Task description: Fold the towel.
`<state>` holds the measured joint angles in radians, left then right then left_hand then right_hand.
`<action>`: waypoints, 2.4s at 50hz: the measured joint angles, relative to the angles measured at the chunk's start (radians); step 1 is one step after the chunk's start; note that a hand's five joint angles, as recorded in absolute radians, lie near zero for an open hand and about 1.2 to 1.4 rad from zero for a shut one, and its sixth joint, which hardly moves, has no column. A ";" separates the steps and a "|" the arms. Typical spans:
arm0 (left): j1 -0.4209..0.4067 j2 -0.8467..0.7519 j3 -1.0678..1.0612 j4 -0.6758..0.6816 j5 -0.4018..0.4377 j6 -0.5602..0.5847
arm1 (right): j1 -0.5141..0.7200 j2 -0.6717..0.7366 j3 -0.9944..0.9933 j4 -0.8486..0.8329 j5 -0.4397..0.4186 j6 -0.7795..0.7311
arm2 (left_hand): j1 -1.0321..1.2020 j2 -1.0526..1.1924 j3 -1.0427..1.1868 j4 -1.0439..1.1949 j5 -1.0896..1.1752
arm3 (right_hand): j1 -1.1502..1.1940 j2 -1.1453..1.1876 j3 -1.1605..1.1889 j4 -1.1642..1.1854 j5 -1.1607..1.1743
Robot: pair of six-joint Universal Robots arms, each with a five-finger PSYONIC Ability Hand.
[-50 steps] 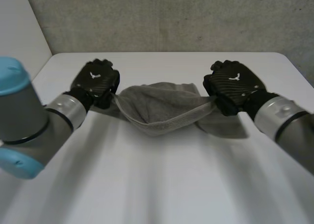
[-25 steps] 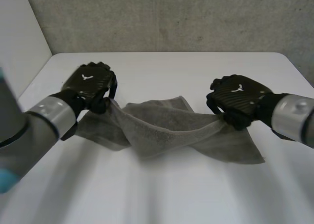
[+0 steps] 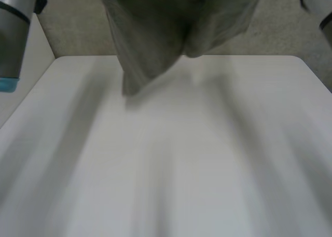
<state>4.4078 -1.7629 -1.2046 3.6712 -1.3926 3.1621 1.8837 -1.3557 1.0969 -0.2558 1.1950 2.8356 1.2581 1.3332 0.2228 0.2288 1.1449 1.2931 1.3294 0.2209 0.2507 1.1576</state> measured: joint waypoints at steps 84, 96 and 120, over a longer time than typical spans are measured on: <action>0.127 -0.012 -0.686 -0.265 0.142 0.326 | -0.050 0.146 0.671 0.219 0.075 -0.133 | 0.011 0.015 0.000 0.000 0.031 | -0.858 -0.898 0.000 0.000 -0.940; 0.130 -0.006 -0.699 -0.270 0.143 0.325 | -0.132 0.130 0.706 0.229 0.125 -0.120 | 0.011 0.015 0.000 0.000 0.031 | -0.713 -0.748 0.000 0.000 -0.734; 0.163 -0.036 -0.732 -0.256 0.130 0.326 | -0.305 -0.016 0.726 0.306 -0.101 -0.131 | -0.482 -0.549 0.000 0.000 -0.544 | 0.020 0.005 0.000 0.000 0.003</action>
<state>4.5704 -1.7986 -1.9364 3.4147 -1.2628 3.4881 1.5790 -1.3721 1.8232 0.0499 1.0942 2.7042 0.7763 0.7840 0.2228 0.2288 0.6007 1.3133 1.3340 0.2209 0.2508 1.1603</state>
